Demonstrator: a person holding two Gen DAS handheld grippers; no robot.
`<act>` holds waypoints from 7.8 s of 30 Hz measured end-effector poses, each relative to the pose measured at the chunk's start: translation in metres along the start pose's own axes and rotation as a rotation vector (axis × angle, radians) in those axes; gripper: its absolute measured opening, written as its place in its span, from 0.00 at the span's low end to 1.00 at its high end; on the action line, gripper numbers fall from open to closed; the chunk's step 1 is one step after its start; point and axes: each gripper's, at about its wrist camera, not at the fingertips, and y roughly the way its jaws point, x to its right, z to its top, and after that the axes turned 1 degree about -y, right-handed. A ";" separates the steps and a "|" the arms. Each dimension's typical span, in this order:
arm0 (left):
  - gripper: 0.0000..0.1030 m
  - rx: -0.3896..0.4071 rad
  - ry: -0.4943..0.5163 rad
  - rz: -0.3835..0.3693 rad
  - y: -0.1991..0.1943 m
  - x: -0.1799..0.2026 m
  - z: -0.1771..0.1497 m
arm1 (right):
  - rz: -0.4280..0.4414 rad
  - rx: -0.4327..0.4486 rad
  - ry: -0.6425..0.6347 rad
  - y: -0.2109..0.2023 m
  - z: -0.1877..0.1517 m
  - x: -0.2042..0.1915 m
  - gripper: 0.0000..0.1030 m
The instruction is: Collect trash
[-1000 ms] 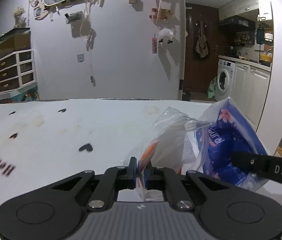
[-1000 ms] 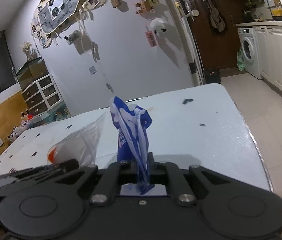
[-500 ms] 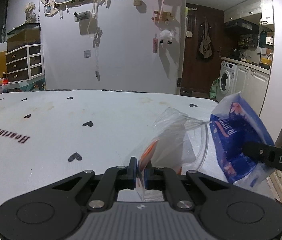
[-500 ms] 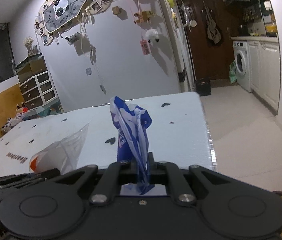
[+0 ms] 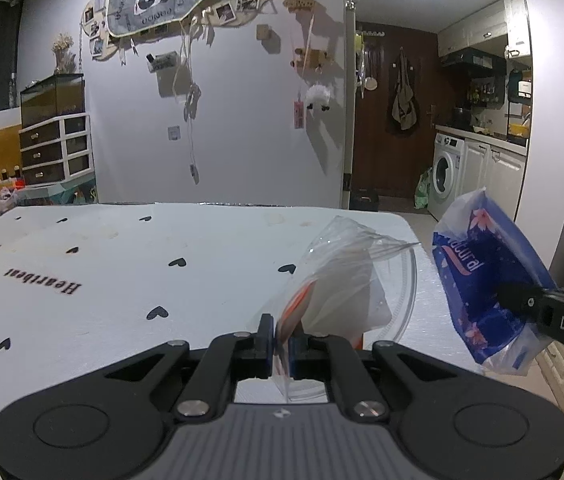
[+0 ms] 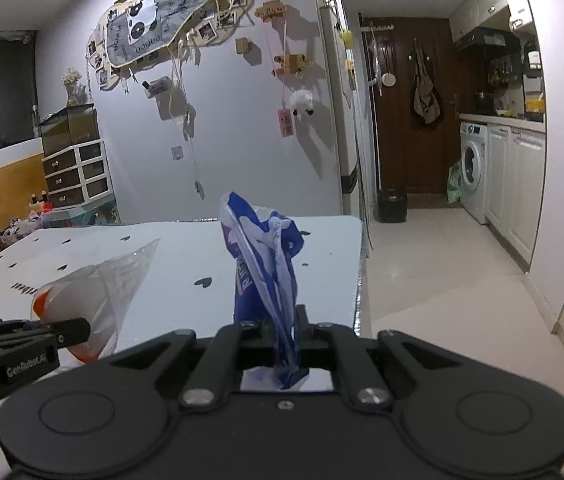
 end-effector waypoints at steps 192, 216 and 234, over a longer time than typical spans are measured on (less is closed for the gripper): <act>1.00 -0.173 0.130 -0.237 -0.121 0.203 -0.127 | -0.327 -0.209 0.001 -0.228 -0.109 0.199 1.00; 1.00 -0.177 0.125 -0.231 -0.121 0.195 -0.133 | -0.350 -0.212 -0.008 -0.228 -0.115 0.199 1.00; 1.00 -0.182 0.120 -0.229 -0.120 0.192 -0.137 | -0.347 -0.219 -0.025 -0.227 -0.116 0.197 1.00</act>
